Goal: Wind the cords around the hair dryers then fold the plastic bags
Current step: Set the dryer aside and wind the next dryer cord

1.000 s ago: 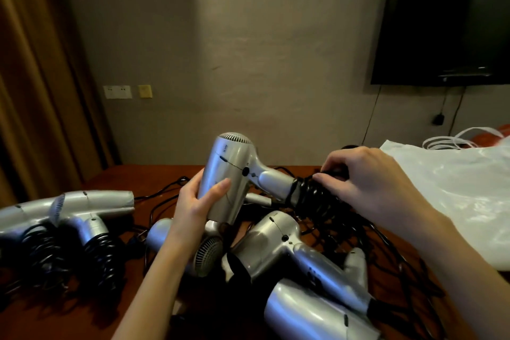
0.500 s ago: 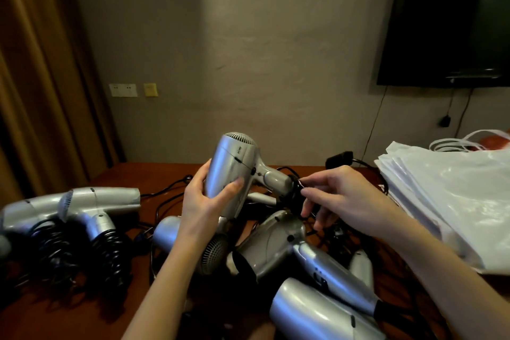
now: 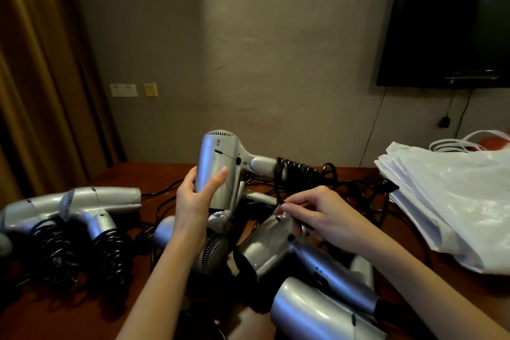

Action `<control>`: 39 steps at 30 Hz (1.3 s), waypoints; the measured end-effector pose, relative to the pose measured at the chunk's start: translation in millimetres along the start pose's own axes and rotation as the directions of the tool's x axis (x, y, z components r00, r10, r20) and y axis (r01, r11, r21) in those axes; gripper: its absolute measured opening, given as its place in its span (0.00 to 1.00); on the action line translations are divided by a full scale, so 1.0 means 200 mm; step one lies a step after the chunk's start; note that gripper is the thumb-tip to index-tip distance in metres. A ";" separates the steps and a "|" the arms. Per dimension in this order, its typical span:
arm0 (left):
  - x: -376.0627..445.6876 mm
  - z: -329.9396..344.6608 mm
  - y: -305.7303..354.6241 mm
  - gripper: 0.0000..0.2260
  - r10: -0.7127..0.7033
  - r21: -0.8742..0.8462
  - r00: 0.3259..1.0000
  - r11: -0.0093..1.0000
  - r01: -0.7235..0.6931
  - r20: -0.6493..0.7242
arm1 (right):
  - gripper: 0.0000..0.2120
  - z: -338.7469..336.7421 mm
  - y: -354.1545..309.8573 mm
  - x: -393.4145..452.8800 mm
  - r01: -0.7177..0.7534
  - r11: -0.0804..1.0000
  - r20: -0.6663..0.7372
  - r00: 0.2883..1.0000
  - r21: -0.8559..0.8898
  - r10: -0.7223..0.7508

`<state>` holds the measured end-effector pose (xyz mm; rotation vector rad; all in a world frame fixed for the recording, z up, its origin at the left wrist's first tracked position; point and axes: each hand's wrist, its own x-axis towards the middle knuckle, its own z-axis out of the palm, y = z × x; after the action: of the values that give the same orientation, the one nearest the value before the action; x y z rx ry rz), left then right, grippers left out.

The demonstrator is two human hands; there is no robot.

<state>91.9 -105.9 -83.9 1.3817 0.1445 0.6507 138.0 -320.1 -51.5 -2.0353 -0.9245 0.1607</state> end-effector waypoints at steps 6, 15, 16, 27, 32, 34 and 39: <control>0.00 0.00 0.01 0.25 -0.057 -0.077 0.998 0.995 0.059 0.029 | 0.25 -0.01 0.06 0.01 -0.112 0.987 -0.051 0.993 -0.118 0.107; 0.00 0.01 0.02 0.21 -0.124 -0.141 0.976 0.979 0.150 0.177 | 0.26 -0.08 0.11 0.03 -0.079 0.996 0.056 0.995 0.043 0.077; 0.00 0.01 0.03 0.22 -0.130 -0.155 0.971 0.974 0.162 0.201 | 0.23 -0.10 0.12 0.02 -0.074 0.996 0.053 0.996 0.042 0.072; -0.04 0.05 0.03 0.28 -0.087 -0.094 0.949 0.988 0.120 0.304 | 0.12 -0.27 0.15 0.08 -0.123 0.987 -0.150 0.983 -0.106 0.106; -0.03 0.03 0.01 0.26 -0.033 -0.035 0.955 0.998 0.046 0.296 | 0.07 -0.32 0.08 0.02 0.016 1.000 -0.046 0.999 0.019 -0.016; -0.03 0.02 0.01 0.24 -0.007 0.026 0.953 1.000 -0.001 0.303 | 0.07 -0.30 0.04 0.01 0.076 0.969 -0.143 0.984 -0.234 -0.111; -0.03 0.02 0.01 0.22 0.037 0.100 0.964 0.993 -0.065 0.264 | 0.09 -0.19 -0.04 -0.02 0.048 0.876 -0.400 0.877 -0.480 -0.266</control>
<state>88.8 -112.4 -83.4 1.5669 -0.0682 0.5027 147.4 -345.8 -23.6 -2.2579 -0.8744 -0.6699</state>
